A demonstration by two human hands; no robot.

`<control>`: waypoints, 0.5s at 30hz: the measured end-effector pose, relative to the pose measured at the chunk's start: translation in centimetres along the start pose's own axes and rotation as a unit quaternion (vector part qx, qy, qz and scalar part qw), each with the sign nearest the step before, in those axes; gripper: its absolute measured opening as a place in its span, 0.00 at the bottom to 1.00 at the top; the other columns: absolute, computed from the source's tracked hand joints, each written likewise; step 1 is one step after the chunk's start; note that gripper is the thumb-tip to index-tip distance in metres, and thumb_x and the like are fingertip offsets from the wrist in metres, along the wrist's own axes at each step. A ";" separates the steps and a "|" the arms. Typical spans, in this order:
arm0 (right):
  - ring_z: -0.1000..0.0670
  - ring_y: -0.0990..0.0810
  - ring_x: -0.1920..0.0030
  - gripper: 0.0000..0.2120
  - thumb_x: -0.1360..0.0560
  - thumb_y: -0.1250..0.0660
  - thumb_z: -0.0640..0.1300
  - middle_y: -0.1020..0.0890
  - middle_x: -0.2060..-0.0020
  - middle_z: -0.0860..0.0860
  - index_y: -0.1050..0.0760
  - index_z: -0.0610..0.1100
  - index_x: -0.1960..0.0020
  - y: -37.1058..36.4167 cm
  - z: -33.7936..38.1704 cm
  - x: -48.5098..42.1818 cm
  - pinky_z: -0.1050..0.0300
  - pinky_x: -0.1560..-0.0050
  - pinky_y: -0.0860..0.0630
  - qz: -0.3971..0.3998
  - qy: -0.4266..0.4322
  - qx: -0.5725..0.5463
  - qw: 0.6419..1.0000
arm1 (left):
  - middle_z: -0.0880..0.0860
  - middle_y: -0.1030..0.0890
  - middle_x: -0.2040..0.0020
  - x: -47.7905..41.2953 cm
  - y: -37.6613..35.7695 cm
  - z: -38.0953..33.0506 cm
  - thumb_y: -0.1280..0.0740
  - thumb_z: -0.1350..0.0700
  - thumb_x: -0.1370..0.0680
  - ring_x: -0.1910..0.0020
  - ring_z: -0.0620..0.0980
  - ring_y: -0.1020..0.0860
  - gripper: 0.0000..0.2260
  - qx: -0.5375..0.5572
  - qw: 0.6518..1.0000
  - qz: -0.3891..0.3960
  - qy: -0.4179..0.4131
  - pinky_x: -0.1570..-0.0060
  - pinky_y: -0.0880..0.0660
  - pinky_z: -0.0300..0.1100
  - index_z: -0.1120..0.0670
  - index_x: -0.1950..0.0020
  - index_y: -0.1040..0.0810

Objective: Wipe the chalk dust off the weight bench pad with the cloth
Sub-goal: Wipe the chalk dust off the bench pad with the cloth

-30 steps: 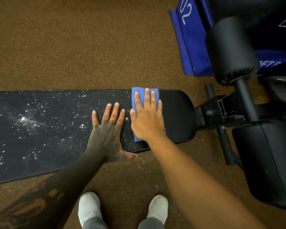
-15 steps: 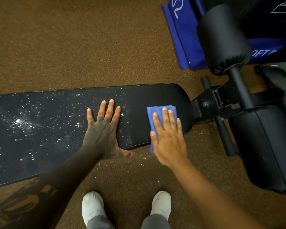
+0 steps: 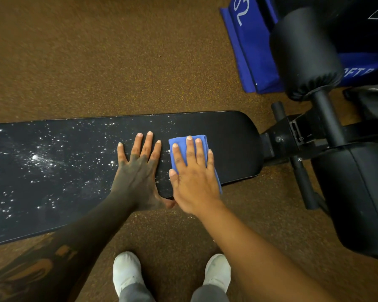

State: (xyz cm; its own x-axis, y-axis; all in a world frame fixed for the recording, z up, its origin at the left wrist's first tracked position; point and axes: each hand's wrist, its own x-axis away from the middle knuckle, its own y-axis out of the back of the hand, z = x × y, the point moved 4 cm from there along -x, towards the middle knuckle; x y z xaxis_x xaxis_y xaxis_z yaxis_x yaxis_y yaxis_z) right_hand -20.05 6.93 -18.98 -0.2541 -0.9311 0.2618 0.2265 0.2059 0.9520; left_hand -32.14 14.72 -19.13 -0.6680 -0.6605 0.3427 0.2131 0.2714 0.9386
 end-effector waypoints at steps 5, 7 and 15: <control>0.43 0.69 0.22 0.32 0.20 0.58 0.63 0.63 0.20 0.46 0.63 0.53 0.20 0.5 -1.3 0.6 0.40 0.23 0.62 0.016 0.023 -0.008 1.000 | 0.58 0.60 0.17 1.0 0.0 1.4 0.45 0.14 0.48 0.19 0.60 0.61 0.69 0.019 1.000 0.001 0.007 0.25 0.58 0.71 0.56 0.18 0.56; 0.42 0.67 0.22 0.31 0.20 0.57 0.62 0.62 0.20 0.45 0.62 0.54 0.20 0.3 -1.9 1.1 0.39 0.22 0.59 0.009 0.028 0.013 0.999 | 0.58 0.60 0.17 1.0 0.1 1.5 0.44 0.15 0.48 0.19 0.60 0.61 0.69 0.019 1.000 -0.001 0.012 0.25 0.58 0.72 0.55 0.18 0.56; 0.39 0.64 0.21 0.30 0.18 0.53 0.58 0.59 0.20 0.42 0.58 0.52 0.19 1.6 -0.9 -5.6 0.40 0.22 0.58 -0.015 -0.027 0.013 0.999 | 0.58 0.63 0.18 0.9 0.0 1.6 0.44 0.14 0.48 0.20 0.60 0.64 0.70 0.026 0.999 0.002 0.020 0.26 0.60 0.72 0.54 0.19 0.60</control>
State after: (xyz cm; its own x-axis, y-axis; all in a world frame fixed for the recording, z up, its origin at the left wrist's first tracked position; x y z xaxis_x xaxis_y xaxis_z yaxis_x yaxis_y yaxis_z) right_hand -17.41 12.19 -19.11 -0.3102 -0.9199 0.2400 0.1933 0.1861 0.9633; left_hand -33.87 15.20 -18.87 -0.6385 -0.6865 0.3479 0.1772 0.3088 0.9345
